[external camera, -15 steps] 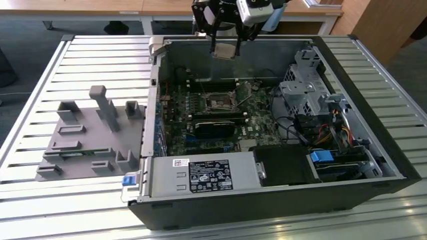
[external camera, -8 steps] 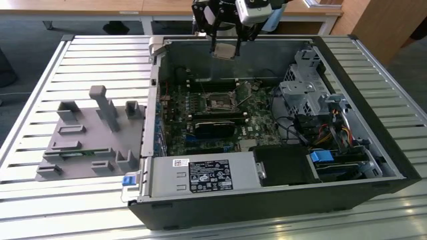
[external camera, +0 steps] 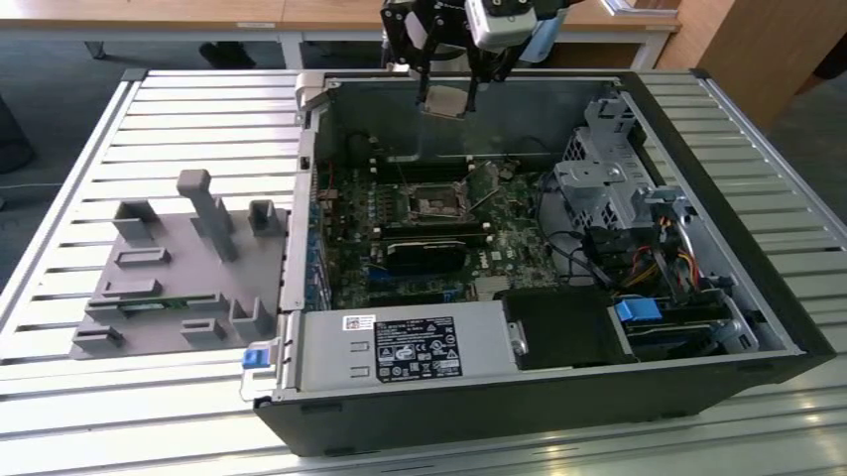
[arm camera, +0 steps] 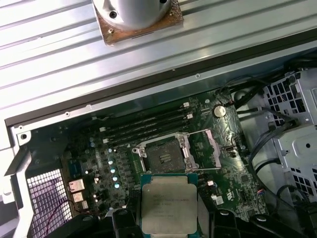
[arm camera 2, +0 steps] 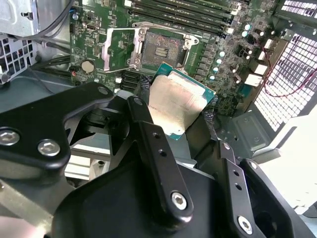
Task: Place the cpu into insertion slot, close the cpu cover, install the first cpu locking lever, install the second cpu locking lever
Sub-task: 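Place the cpu into insertion slot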
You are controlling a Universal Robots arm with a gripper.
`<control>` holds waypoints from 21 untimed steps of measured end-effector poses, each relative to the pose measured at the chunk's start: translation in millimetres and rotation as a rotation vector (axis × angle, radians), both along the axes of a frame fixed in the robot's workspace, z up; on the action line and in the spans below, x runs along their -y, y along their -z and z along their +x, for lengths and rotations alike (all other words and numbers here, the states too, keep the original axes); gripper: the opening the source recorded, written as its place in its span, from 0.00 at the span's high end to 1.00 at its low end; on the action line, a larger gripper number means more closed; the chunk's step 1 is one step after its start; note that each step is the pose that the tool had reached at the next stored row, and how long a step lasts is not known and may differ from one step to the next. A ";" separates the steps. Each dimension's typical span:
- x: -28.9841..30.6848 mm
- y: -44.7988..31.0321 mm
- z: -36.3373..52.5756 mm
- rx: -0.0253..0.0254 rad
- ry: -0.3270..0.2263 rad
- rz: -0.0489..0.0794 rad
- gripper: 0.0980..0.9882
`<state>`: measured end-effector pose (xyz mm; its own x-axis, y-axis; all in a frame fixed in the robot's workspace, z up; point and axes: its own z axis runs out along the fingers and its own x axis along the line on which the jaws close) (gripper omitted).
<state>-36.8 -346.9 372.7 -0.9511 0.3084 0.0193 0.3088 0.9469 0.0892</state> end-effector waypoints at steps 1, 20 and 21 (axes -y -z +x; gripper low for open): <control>0.0 0.0 0.0 0.0000 0.003 0.000 0.50; 0.0 0.6 -0.3 0.0000 0.059 0.000 0.50; 0.0 0.6 -0.3 0.0000 0.062 0.000 0.50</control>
